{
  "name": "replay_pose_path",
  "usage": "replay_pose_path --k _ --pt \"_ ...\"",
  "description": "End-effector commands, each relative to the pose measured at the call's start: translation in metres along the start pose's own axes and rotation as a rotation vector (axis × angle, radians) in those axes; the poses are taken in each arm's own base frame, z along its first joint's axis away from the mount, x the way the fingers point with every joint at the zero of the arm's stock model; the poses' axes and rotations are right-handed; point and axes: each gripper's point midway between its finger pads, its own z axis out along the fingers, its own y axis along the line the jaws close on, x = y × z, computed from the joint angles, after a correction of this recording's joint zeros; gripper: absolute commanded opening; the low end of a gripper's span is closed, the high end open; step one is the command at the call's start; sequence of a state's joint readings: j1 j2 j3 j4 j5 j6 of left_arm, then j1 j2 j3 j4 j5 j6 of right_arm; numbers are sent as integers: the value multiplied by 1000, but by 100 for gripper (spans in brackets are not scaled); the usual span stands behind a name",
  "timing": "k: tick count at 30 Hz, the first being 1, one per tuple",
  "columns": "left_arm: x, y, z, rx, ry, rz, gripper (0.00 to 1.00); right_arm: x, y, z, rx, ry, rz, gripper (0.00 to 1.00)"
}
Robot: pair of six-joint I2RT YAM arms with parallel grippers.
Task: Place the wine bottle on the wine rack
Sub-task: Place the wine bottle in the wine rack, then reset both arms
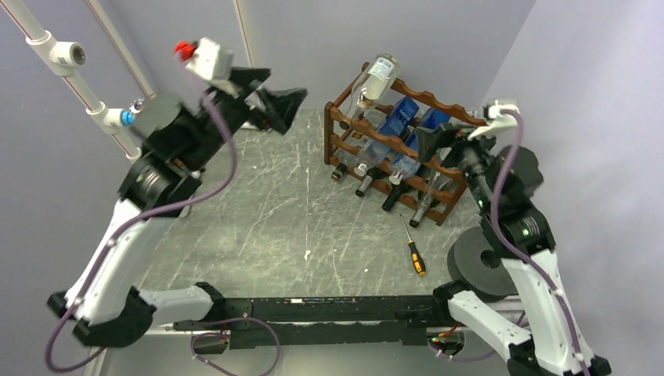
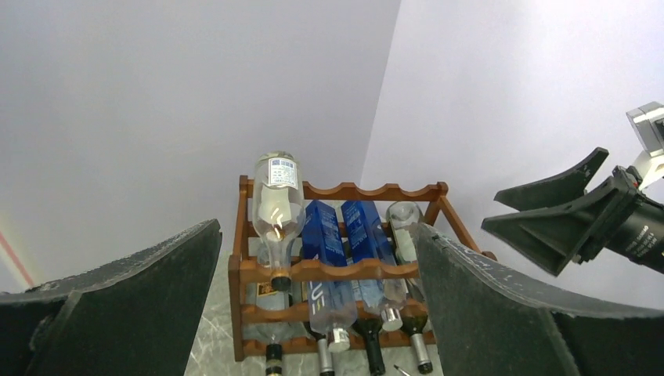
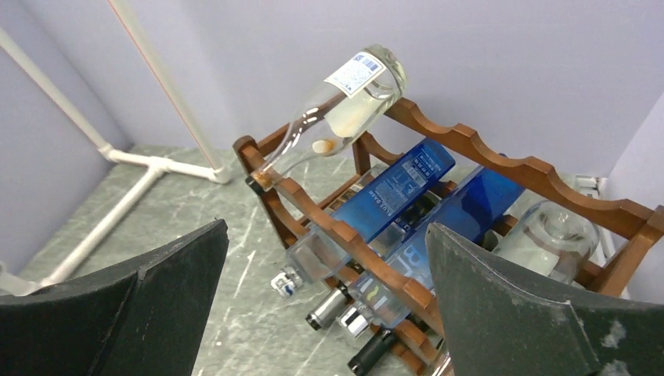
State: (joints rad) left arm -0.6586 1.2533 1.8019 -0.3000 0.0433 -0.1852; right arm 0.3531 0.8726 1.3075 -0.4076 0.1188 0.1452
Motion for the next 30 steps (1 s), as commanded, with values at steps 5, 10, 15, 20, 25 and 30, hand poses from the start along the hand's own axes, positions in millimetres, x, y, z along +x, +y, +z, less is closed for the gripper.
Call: replay_pose_path --k 5,10,15,20,25,30 --pt "-42 1 -106 -43 -165 6 100 -45 5 -66 -59 -211 110 100" --pt "-55 4 -161 -73 -253 12 100 -56 -3 -93 -33 -271 128 100" --pt "-65 10 -203 -114 -308 37 100 -60 -12 -107 3 -306 123 99" --pt "-67 19 -224 -163 -358 44 100 -68 -14 -107 19 -334 136 100" --pt "-68 21 -226 -172 -369 51 100 -70 -13 -103 18 -335 135 100" --pt "-60 24 -219 -184 -352 56 100 -68 -19 -106 47 -346 130 100"
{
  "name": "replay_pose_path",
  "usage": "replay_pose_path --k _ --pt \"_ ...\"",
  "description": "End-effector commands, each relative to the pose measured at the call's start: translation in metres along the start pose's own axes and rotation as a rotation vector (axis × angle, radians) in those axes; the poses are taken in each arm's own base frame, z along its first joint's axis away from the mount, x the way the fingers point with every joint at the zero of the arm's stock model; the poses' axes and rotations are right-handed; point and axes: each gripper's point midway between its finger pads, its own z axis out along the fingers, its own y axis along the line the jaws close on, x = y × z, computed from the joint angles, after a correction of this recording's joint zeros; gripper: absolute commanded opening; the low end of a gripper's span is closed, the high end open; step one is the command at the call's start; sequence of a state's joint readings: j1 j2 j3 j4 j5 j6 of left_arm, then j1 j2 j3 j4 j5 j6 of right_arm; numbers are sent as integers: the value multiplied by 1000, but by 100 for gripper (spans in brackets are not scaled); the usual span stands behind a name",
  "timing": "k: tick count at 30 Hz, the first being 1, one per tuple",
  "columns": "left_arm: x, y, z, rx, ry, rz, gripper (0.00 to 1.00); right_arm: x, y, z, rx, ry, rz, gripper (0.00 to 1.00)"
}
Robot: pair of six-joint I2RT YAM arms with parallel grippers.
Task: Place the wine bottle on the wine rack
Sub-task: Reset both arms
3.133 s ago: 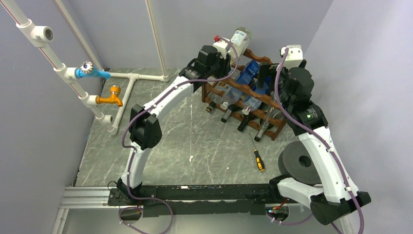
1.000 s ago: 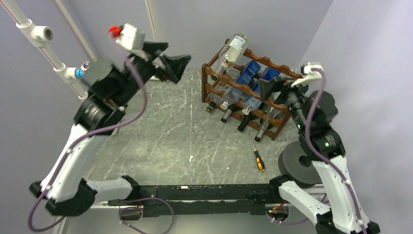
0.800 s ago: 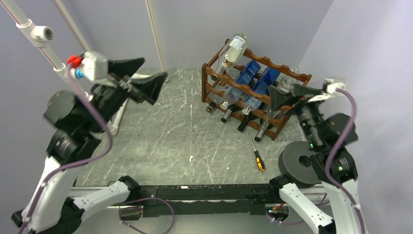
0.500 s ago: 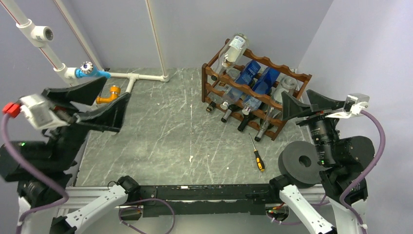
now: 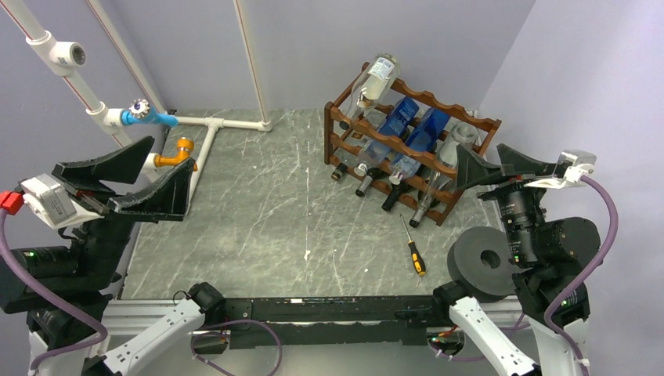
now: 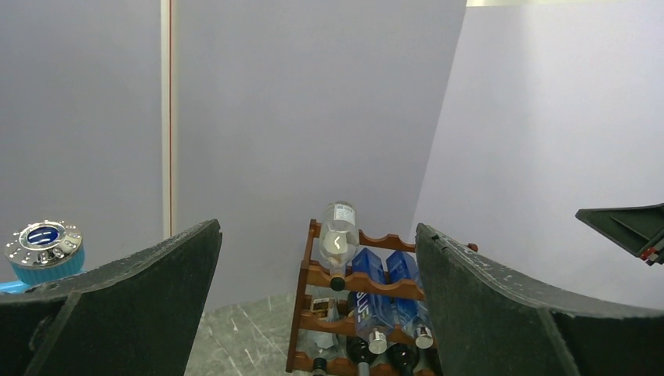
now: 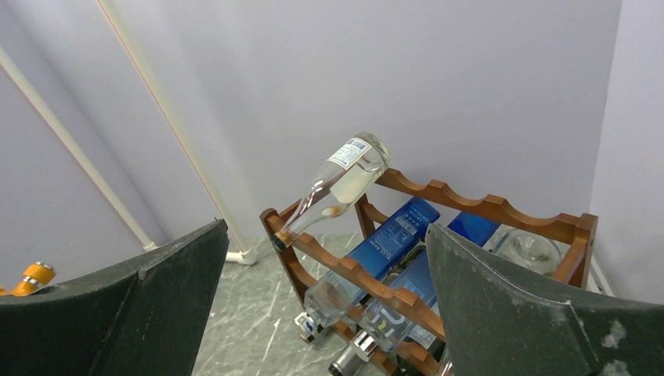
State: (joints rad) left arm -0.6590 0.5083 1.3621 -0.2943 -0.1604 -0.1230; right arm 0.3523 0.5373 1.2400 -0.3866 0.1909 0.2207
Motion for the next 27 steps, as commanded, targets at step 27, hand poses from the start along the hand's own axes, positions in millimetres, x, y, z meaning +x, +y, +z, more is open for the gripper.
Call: replay_pose_path --k 27 --pt "11 3 25 -29 7 29 100 -28 -10 -16 41 -136 19 100"
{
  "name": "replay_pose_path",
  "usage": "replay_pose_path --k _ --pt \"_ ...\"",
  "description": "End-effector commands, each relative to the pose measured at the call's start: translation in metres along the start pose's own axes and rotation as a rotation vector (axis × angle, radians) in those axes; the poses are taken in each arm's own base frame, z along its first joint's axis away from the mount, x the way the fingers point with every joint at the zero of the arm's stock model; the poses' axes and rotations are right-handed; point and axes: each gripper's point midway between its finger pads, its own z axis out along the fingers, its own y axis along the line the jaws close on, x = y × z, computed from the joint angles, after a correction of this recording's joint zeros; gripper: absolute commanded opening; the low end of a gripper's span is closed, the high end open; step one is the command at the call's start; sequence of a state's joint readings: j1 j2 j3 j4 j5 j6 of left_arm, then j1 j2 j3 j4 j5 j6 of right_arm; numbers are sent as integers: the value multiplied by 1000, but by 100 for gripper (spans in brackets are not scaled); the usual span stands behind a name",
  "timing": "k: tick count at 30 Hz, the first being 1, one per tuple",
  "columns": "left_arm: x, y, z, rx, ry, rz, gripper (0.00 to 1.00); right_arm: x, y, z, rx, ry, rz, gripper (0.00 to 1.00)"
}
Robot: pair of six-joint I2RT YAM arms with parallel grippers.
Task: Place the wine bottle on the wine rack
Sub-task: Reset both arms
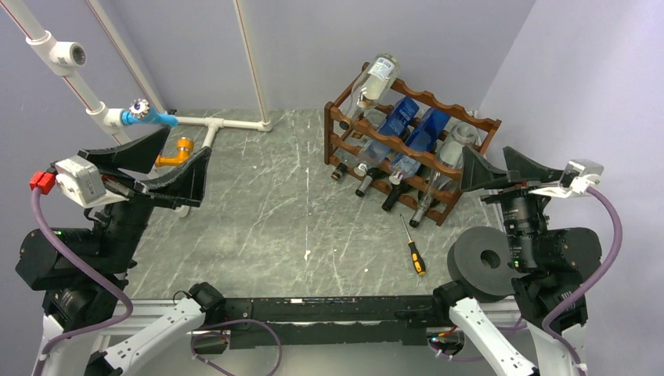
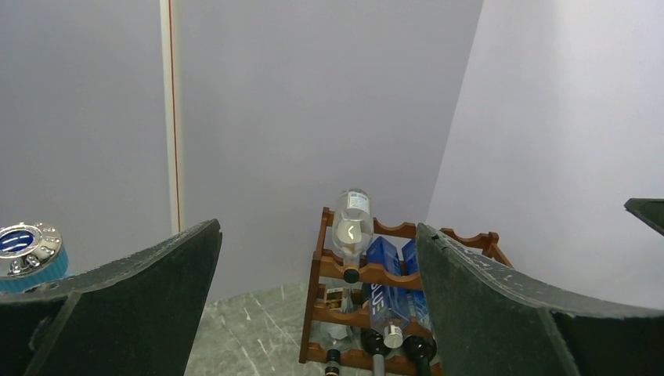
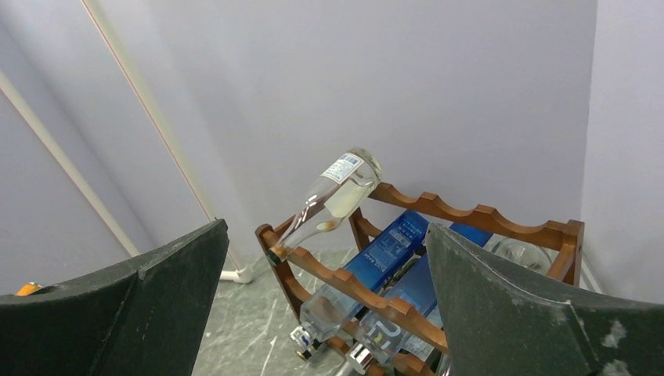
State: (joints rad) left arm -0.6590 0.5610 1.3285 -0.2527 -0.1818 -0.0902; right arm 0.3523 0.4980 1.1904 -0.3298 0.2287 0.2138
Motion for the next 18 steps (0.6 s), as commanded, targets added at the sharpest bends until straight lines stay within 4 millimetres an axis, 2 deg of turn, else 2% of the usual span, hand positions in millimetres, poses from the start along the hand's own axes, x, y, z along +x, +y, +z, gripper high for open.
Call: replay_pose_path --k 1,18 --pt "-13 -1 5 -1 -34 -11 99 -24 -3 -12 15 -85 20 100" --pt "-6 -5 10 8 -15 -37 100 -23 1 -17 -24 -85 -1 100"
